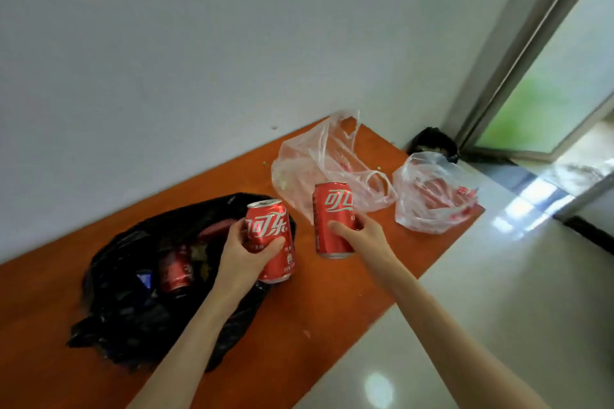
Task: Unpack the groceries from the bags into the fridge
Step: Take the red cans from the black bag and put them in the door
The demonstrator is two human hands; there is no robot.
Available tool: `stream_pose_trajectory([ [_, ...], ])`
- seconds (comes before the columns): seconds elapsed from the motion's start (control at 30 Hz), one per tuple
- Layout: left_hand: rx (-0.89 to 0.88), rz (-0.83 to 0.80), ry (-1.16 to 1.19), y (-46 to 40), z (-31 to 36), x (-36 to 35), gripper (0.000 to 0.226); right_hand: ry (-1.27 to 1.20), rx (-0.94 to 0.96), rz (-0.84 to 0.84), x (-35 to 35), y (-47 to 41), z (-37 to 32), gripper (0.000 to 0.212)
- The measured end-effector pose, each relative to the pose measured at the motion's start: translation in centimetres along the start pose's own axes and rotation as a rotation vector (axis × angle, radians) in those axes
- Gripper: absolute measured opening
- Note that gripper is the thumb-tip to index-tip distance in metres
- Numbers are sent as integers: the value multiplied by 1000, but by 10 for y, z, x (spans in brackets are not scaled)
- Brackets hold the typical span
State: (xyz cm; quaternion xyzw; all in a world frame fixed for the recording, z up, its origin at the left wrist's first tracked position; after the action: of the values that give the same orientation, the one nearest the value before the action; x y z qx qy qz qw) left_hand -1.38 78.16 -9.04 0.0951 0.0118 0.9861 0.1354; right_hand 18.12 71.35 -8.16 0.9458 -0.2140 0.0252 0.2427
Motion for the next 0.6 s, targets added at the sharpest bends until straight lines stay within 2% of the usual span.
stream_pose_trajectory([
  [0.17, -51, -256, 58, 39, 30, -101, 57, -271, -56, 185, 111, 57, 41, 53],
  [0.27, -64, -411, 89, 74, 50, -170, 53, -456, -8, 256, 181, 107, 68, 33],
  [0.4, -50, -540, 106, 135, 72, -270, 61, -688, 78, 320, 275, 176, 103, 34],
  [0.5, -28, -632, 124, 186, 87, -343, 61, -797, 149, 369, 341, 225, 123, 24],
  [0.6, 9, -730, 192, 230, 101, -410, 57, -890, 189, 443, 400, 269, 141, 38],
])
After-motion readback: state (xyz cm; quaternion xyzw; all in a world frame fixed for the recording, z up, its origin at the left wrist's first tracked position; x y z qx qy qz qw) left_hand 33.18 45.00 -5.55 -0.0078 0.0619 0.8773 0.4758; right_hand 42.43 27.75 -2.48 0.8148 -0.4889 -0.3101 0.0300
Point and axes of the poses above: each hand's wrist, its own y-axis away from the middle knuckle, its own x-axis out of the back of the hand, z = x × y, the point moved 4 cm from there along -y, towards the middle knuckle, and after that the axes turned 8 degrees about -x, right-handed, at the moved point
